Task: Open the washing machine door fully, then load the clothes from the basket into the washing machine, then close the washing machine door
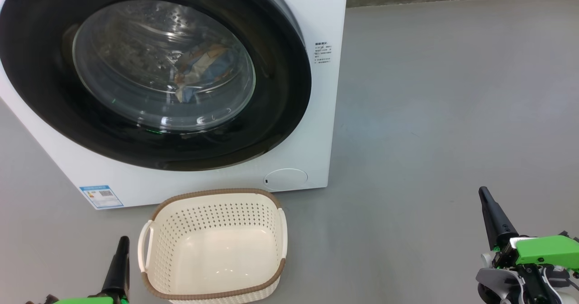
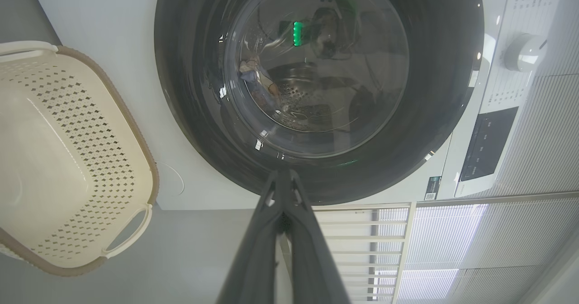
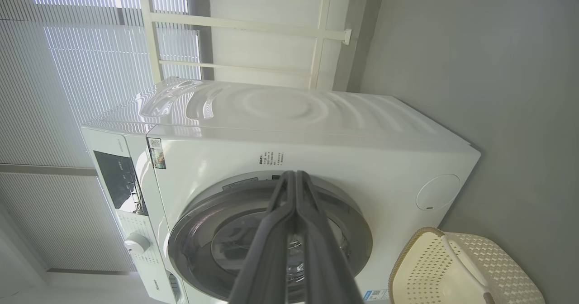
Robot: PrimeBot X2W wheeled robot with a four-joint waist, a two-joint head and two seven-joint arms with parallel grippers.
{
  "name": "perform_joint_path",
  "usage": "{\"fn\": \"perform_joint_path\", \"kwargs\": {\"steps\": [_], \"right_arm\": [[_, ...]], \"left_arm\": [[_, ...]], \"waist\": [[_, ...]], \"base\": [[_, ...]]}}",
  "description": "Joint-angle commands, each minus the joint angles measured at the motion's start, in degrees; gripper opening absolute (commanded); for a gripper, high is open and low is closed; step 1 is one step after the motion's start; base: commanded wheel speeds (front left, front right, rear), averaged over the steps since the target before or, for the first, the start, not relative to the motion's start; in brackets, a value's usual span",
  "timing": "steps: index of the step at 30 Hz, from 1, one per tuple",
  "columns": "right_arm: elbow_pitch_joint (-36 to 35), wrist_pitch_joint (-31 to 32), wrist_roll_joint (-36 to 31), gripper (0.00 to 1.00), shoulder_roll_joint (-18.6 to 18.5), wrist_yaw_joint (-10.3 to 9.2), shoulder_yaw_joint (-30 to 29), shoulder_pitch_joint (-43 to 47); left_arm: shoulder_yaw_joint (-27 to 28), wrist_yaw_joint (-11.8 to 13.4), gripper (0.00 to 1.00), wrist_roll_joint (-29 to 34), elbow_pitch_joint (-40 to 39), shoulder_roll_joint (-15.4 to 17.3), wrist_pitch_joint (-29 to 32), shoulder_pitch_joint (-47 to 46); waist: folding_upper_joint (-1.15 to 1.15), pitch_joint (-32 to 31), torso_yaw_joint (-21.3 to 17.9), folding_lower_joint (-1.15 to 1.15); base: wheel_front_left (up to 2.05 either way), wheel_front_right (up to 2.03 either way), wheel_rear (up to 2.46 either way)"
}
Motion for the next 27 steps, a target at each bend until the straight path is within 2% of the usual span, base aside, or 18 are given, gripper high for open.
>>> {"fn": "perform_joint_path", "kwargs": {"steps": [1, 5, 27], "right_arm": [[-1.7, 0.6, 1.5, 0.00, 0.0, 0.10, 0.4, -0.7], [-1.8, 1.2, 3.2, 0.00, 0.4, 0.10, -0.2, -0.6], [-1.8, 1.3, 3.1, 0.00, 0.5, 0.10, -0.3, -0.6]], "left_arm": [[2.1, -0.2, 0.00, -2.0, -1.8, 0.4, 0.6, -2.8], [2.3, -0.2, 0.00, -4.0, -1.8, 0.3, 1.2, -2.9], [2.3, -0.2, 0.00, -4.0, -1.8, 0.3, 1.2, -2.9]], "waist": [[0.00, 0.0, 0.0, 0.00], [0.00, 0.0, 0.1, 0.00], [0.00, 0.0, 0.1, 0.00]], "base": [[0.00, 0.00, 0.00], [0.00, 0.00, 0.00], [0.00, 0.00, 0.00]]}}
